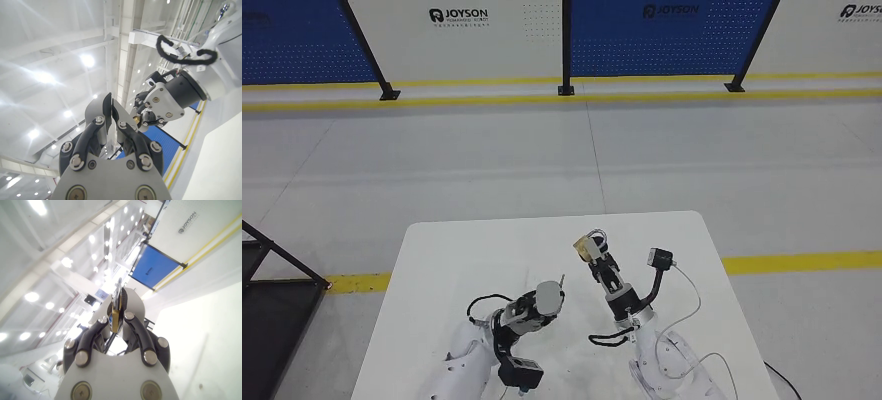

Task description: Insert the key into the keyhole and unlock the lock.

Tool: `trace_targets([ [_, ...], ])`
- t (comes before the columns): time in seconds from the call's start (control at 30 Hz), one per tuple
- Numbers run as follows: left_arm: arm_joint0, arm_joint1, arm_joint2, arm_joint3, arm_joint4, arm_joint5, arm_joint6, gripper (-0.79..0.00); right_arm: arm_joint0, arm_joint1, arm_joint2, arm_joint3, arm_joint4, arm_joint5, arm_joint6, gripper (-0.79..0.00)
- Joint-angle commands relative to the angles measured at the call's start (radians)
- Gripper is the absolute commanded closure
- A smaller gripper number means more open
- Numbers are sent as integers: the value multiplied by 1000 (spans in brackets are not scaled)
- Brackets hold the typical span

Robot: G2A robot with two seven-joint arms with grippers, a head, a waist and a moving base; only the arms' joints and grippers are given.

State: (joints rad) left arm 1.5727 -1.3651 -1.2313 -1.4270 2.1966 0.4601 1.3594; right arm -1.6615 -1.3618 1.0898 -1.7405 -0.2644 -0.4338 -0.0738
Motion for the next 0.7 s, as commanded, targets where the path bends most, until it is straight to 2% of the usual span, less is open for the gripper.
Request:
trace_targets([
  [0.0,12,6,-15,-26,52,18,-18,0,1,0,0,-1,0,6,2,0],
  [0.37,49,48,-121,-77,255,81,-81,0,6,2,5,-7,-10,50,29,0],
  [0.5,47,64,-155,-80,346,102,-101,0,10,5,8,-7,-23,73,69,0],
  [0.67,37,81,-160,-82,461,128,-127,0,14,14,13,-5,-72,80,149,0],
])
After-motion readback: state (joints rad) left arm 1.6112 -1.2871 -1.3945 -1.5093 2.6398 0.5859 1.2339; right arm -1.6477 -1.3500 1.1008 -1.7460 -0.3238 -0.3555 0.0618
